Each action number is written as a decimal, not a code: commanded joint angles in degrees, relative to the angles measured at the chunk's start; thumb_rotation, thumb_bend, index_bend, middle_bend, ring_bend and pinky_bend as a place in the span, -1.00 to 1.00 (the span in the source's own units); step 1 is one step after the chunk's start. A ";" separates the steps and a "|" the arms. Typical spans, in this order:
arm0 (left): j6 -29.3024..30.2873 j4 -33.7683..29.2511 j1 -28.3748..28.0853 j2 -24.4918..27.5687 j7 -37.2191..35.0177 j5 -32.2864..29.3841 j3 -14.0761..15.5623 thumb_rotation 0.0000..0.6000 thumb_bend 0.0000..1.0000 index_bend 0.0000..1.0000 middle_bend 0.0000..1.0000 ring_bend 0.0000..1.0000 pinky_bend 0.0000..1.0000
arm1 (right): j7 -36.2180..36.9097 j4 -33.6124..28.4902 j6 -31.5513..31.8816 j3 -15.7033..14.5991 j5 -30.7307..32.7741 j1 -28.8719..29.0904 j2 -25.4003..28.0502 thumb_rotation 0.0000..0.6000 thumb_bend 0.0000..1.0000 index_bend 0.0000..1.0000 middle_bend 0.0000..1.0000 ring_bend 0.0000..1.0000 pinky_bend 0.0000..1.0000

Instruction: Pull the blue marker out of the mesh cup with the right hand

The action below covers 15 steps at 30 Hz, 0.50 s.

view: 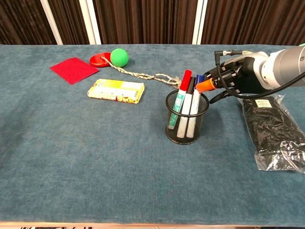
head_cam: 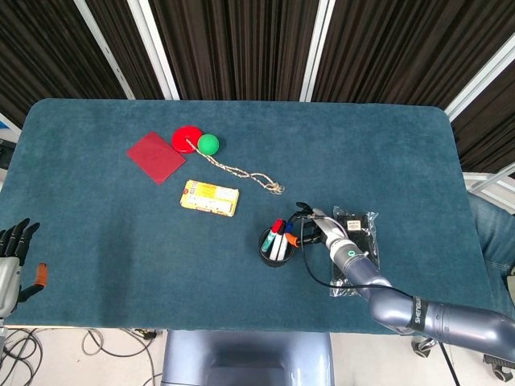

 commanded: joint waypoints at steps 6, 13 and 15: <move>-0.02 -0.28 0.03 0.09 -0.15 0.00 0.04 1.00 0.02 -0.86 -1.00 -1.00 -0.92 | -0.13 -4.71 0.96 2.25 -0.29 -0.25 5.39 1.00 0.00 0.23 -1.00 -1.00 -0.66; 0.09 -0.45 0.08 0.13 -0.15 0.15 0.11 1.00 0.02 -0.86 -1.00 -1.00 -0.92 | 5.19 -11.08 -1.85 9.21 -1.78 -4.18 18.36 1.00 0.00 0.23 -1.00 -1.00 -0.66; 0.11 -0.50 0.09 0.12 -0.14 0.17 0.11 1.00 0.02 -0.86 -1.00 -1.00 -0.92 | 6.53 -10.96 -2.68 10.45 -2.38 -5.19 20.60 1.00 0.00 0.23 -1.00 -1.00 -0.66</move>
